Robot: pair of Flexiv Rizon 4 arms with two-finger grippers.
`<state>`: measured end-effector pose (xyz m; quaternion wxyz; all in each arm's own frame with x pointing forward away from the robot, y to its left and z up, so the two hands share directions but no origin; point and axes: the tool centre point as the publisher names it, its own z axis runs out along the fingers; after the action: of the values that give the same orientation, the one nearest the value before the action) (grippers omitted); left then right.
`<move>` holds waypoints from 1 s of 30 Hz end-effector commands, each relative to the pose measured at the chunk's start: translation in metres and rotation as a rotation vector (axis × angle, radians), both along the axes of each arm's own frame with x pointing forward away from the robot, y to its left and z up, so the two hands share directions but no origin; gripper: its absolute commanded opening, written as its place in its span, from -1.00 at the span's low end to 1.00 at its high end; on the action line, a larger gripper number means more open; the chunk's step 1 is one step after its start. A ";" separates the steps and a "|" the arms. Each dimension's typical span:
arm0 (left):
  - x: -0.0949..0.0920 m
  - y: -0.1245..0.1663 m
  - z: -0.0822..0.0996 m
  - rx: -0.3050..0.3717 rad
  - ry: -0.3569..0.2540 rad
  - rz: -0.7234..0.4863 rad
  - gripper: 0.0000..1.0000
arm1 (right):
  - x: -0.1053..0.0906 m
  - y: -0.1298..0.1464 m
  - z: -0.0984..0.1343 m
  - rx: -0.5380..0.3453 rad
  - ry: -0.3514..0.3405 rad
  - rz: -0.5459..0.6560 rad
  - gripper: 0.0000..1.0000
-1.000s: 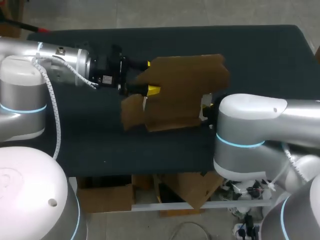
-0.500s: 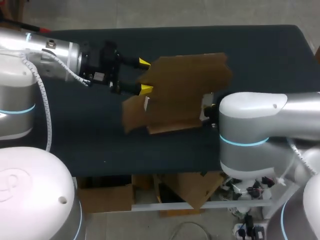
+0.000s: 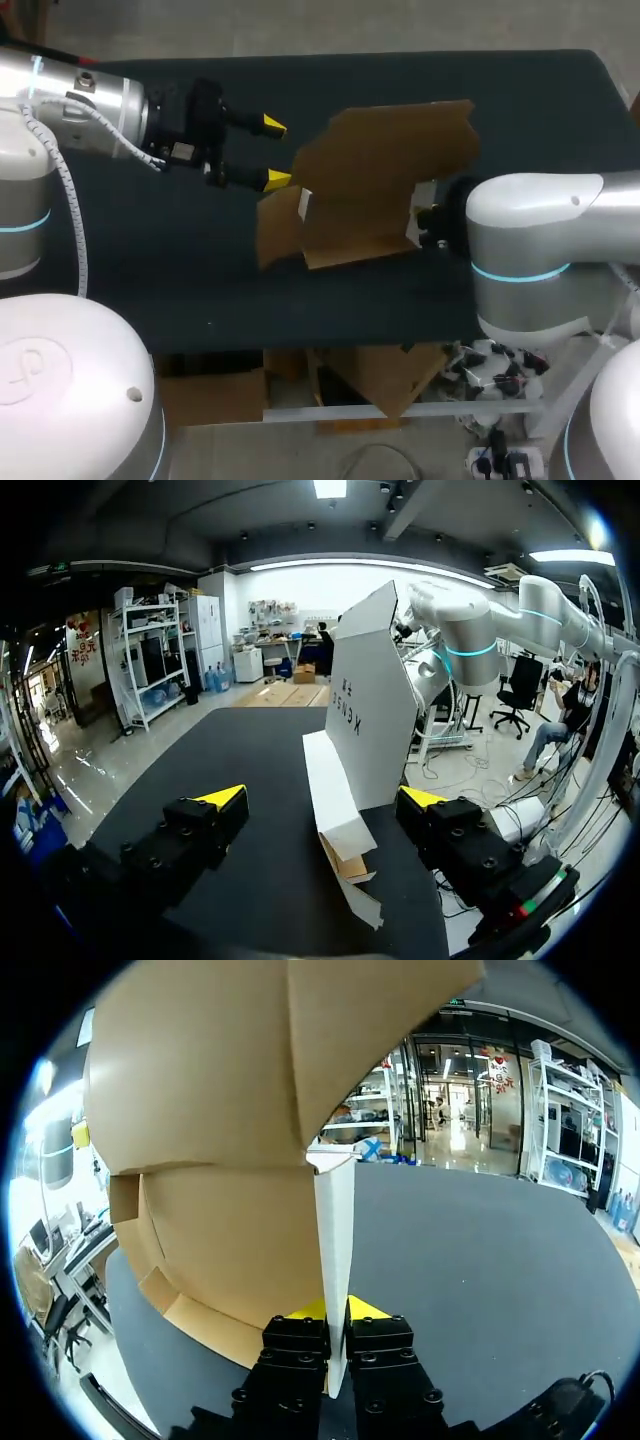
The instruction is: Assemble the packaging by folding the flat box into shape, placing the metal phone stand inside, and closing the box properly
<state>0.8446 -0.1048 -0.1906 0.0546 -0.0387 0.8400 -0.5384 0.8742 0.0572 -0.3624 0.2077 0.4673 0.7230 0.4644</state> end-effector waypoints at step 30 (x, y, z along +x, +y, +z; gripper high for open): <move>-0.009 0.052 0.016 0.129 -0.077 -0.004 1.00 | 0.014 -0.011 0.003 0.052 0.202 0.306 -1.00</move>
<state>0.8372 -0.0571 -0.1803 0.0915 -0.0134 0.8673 -0.4891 0.8845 0.0486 -0.3647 0.0805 0.4077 0.7712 0.4822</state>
